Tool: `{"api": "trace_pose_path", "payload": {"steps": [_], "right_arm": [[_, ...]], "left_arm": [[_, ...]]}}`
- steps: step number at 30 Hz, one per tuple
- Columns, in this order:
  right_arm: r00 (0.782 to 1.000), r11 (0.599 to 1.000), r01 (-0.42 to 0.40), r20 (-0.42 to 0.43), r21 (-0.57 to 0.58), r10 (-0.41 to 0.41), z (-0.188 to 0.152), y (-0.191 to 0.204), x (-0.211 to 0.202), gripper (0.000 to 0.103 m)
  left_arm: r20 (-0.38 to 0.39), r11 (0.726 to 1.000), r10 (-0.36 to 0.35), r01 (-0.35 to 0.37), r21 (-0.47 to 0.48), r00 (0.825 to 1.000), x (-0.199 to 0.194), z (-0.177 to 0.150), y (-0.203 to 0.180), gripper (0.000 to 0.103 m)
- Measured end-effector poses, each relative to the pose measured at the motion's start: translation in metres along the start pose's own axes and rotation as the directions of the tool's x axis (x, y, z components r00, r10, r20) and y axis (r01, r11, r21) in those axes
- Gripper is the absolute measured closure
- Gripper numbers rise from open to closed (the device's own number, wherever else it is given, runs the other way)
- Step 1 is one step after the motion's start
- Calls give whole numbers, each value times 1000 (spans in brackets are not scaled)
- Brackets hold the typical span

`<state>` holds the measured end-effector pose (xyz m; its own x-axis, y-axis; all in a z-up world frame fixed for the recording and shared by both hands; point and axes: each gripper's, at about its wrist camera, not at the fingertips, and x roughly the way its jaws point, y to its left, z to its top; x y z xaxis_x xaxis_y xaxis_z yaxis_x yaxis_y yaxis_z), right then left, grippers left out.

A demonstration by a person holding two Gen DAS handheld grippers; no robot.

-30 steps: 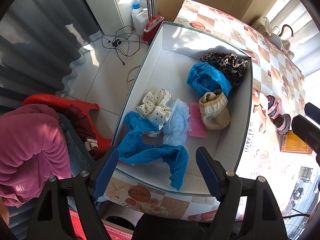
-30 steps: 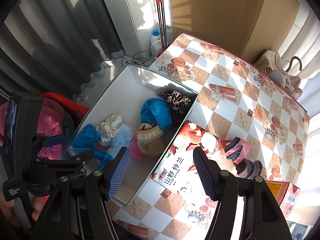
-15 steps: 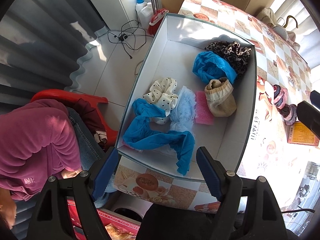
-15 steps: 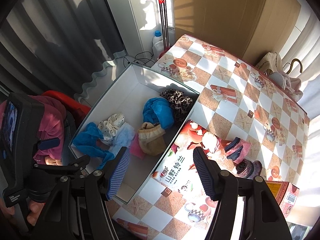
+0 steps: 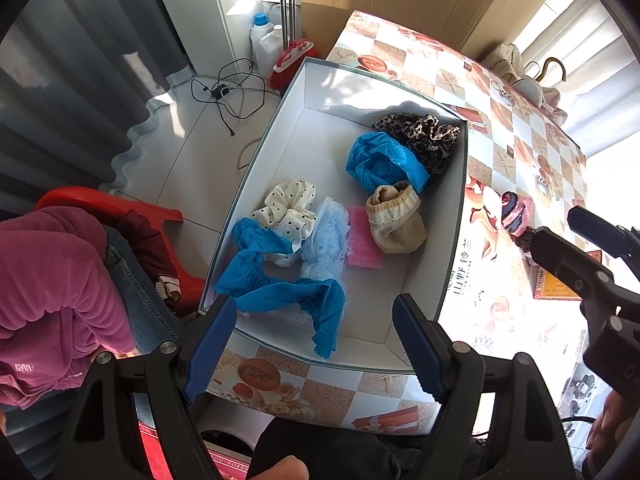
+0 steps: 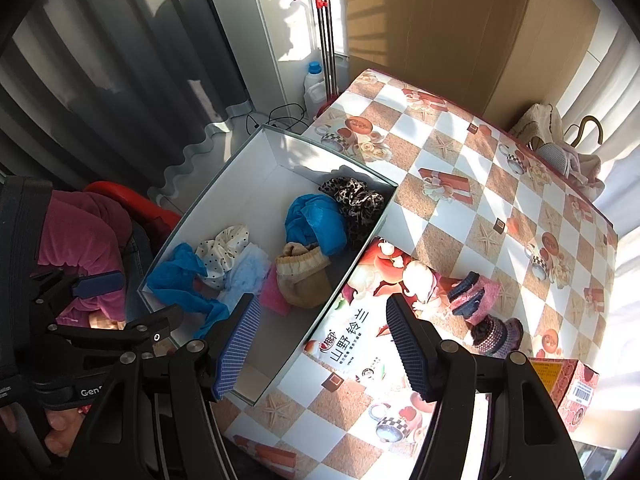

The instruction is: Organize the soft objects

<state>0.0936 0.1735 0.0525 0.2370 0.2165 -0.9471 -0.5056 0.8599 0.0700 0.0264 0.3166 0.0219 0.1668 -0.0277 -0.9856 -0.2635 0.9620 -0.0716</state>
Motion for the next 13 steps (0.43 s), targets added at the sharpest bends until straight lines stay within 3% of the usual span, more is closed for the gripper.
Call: {"api": "trace_pose_path", "payload": {"steps": [9, 13], "right_arm": [[1000, 1000, 2, 2, 12, -2, -5, -4, -4, 36], [1000, 1000, 5, 4, 19, -5, -7, -8, -5, 36]], "left_arm": [[20, 998, -63, 63, -11, 998, -4, 0, 0, 20], [31, 999, -35, 35, -5, 999, -5, 0, -3, 19]]}}
